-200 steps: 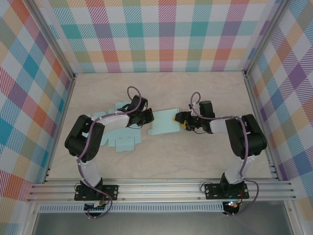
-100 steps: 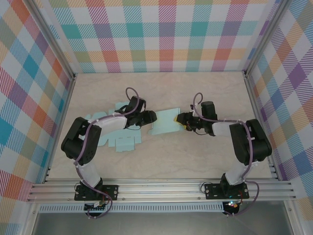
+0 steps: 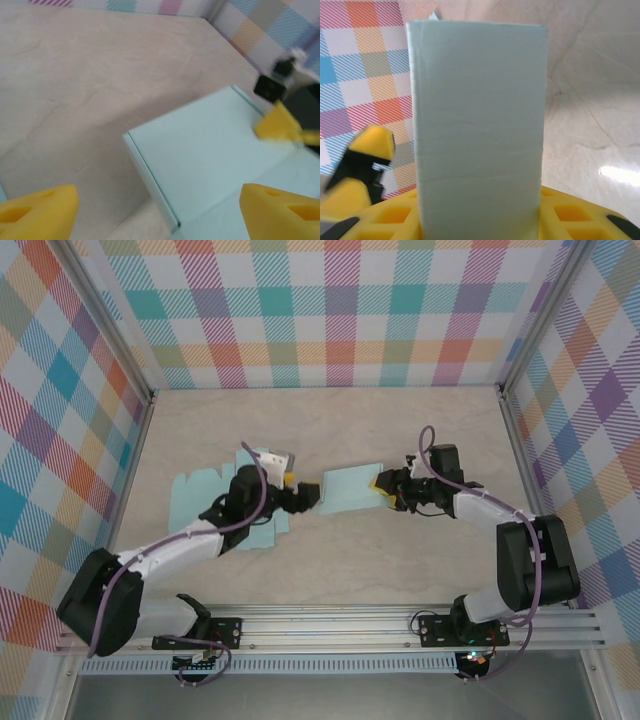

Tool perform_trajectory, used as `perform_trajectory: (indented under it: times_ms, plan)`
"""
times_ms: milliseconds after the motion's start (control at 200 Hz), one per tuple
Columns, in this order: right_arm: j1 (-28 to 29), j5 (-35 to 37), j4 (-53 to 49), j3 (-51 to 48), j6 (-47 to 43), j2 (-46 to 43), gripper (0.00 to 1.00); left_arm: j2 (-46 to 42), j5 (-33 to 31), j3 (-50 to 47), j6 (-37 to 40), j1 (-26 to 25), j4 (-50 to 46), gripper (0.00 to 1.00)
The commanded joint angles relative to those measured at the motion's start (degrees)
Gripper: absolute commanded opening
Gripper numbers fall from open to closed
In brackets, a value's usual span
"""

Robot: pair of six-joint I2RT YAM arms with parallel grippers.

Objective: Fold the paper box

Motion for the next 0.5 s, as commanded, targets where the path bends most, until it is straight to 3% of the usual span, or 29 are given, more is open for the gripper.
perform_trajectory:
  times_ms: [0,240,495]
  plan:
    - [-1.8,-6.6,-5.2,1.2,4.1,-1.6,0.40,-5.0,-3.7,-4.0,20.3,-4.8,10.6,0.85]
    - [-2.4,-12.5,-9.5,2.4,7.3,0.1,0.40,-6.1,-14.9,-0.4,39.3,-17.0,-1.8,0.89]
    - [-2.4,-14.5,-14.1,3.4,6.3,2.5,0.40,6.3,-32.1,7.4,51.7,-25.6,-8.1,0.91]
